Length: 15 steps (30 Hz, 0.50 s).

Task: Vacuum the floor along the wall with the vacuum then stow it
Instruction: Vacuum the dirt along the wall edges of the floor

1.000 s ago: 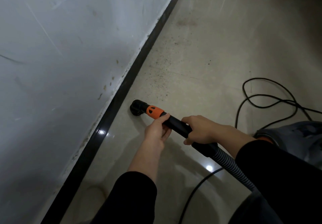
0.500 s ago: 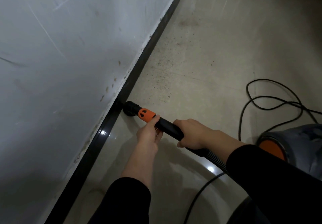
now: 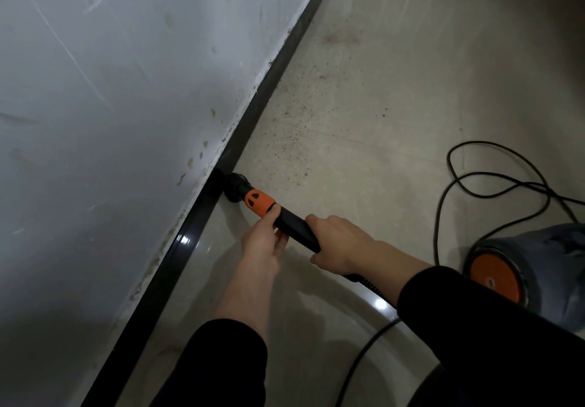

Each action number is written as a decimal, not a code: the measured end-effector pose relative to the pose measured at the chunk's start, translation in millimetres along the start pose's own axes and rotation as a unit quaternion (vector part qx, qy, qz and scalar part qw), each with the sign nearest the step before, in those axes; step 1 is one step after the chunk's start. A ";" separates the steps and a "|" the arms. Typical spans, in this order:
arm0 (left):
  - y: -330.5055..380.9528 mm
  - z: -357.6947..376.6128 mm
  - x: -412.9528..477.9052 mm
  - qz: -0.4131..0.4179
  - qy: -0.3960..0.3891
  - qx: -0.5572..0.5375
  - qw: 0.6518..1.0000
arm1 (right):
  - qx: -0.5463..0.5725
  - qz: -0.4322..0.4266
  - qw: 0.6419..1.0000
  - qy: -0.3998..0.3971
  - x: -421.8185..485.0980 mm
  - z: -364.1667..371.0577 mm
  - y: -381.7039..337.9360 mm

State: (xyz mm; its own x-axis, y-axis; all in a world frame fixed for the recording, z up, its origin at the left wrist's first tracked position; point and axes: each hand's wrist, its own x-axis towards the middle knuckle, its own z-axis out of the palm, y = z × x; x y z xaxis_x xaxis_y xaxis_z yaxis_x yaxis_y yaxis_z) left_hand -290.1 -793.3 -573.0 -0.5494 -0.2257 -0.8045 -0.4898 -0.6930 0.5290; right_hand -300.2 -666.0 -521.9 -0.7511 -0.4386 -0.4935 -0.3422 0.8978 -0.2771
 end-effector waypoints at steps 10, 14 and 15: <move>-2.9 6.8 -5.3 -0.005 -0.019 -0.006 1.000 | -0.007 0.008 1.000 0.003 -7.6 -5.9 5.1; -8.3 10.8 -9.3 -0.008 -0.025 -0.001 1.000 | -0.007 0.015 1.000 0.001 -13.6 -6.7 10.1; -10.0 12.7 -10.8 -0.009 -0.026 -0.001 1.000 | -0.006 0.017 1.000 0.001 -15.4 -7.0 12.0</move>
State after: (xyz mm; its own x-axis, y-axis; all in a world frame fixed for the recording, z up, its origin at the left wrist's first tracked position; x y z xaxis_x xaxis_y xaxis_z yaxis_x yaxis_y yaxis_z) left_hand -287.9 -775.2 -566.2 -0.5754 -0.1778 -0.7983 -0.4982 -0.6979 0.5145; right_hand -296.6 -648.2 -511.9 -0.7637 -0.4073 -0.5008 -0.3230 0.9128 -0.2498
